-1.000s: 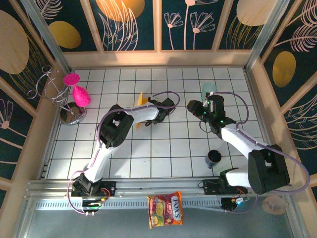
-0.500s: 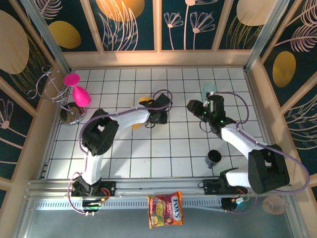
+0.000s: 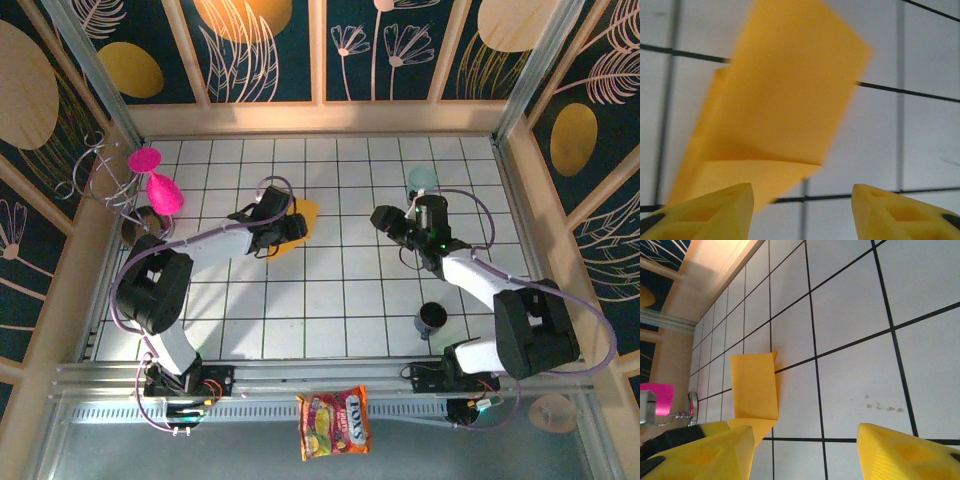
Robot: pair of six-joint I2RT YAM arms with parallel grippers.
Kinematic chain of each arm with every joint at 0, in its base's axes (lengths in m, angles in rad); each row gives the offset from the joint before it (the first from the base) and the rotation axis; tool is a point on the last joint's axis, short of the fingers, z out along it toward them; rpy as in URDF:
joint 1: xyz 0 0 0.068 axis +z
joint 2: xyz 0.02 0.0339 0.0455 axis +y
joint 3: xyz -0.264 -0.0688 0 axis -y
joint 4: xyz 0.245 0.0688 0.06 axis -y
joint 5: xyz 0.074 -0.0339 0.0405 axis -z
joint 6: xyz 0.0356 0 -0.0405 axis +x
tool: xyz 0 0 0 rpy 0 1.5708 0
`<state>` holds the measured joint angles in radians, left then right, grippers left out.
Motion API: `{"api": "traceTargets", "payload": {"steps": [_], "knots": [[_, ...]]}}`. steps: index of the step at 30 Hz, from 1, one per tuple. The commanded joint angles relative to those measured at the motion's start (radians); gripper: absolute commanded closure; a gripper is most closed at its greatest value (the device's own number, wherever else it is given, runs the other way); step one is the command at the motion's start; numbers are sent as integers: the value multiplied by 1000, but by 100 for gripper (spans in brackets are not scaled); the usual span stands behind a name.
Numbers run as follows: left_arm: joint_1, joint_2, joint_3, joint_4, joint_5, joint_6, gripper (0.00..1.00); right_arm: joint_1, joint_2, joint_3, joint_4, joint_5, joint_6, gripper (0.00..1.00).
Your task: Fold a paper plane with a square sheet of paper (pick it up from the middle)
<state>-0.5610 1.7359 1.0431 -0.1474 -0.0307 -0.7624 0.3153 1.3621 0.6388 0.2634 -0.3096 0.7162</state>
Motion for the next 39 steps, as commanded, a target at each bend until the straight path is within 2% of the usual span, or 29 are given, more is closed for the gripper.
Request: {"api": "traceTargets", "payload": {"steps": [1, 5, 14, 20, 25, 33, 39], "knots": [[19, 24, -4, 83, 17, -25, 45, 20, 20, 1, 49, -20, 16, 43], [29, 81, 30, 68, -39, -19, 46, 38, 43, 10, 50, -17, 23, 43], [30, 151, 61, 46, -63, -12, 47, 58, 86, 25, 56, -26, 39, 44], [30, 157, 5, 78, 32, -34, 57, 82, 107, 39, 19, -14, 76, 44], [17, 131, -96, 164, 200, -71, 63, 122, 106, 29, -13, 25, 146, 45], [-92, 121, -115, 143, 227, -52, 71, 212, 112, 7, -6, 69, 261, 48], [-97, 120, -135, 154, 206, -68, 77, 267, 172, 17, 10, 45, 321, 51]]}}
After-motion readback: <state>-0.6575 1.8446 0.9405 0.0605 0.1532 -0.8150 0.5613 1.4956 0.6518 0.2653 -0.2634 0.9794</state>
